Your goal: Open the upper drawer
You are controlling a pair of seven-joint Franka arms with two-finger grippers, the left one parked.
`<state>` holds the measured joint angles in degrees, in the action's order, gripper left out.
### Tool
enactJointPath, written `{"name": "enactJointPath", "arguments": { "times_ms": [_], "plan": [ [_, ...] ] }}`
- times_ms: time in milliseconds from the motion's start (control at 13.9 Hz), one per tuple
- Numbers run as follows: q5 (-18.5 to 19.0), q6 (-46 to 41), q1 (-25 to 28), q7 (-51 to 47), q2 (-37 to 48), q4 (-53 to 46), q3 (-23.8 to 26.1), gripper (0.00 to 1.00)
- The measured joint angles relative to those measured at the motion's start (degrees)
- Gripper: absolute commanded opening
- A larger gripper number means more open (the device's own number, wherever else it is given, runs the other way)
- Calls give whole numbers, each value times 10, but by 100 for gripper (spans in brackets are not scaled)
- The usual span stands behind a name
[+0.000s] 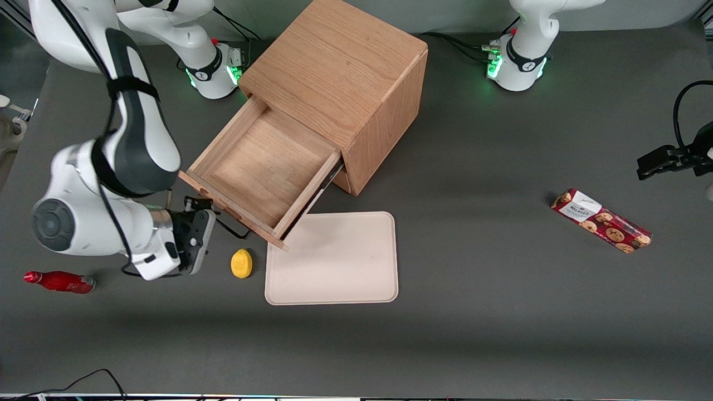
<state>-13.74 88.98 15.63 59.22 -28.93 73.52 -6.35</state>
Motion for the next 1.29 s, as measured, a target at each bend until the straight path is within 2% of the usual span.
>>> {"name": "enactJointPath", "arguments": {
  "times_ms": [288, 503, 647, 863, 1078, 1294],
  "plan": [
    [4, -160, 0, -154, 26, -86, 7, 100],
    [35, -207, 0, -301, 69, -115, 42, 100],
    [62, -209, 1, -405, 94, -114, 64, 100],
    [74, -208, -3, -568, 110, -104, 62, 100],
    [108, -161, -13, -607, 152, -29, 44, 100],
    [135, -77, -48, -610, 232, 110, 32, 100]
  ]
}}
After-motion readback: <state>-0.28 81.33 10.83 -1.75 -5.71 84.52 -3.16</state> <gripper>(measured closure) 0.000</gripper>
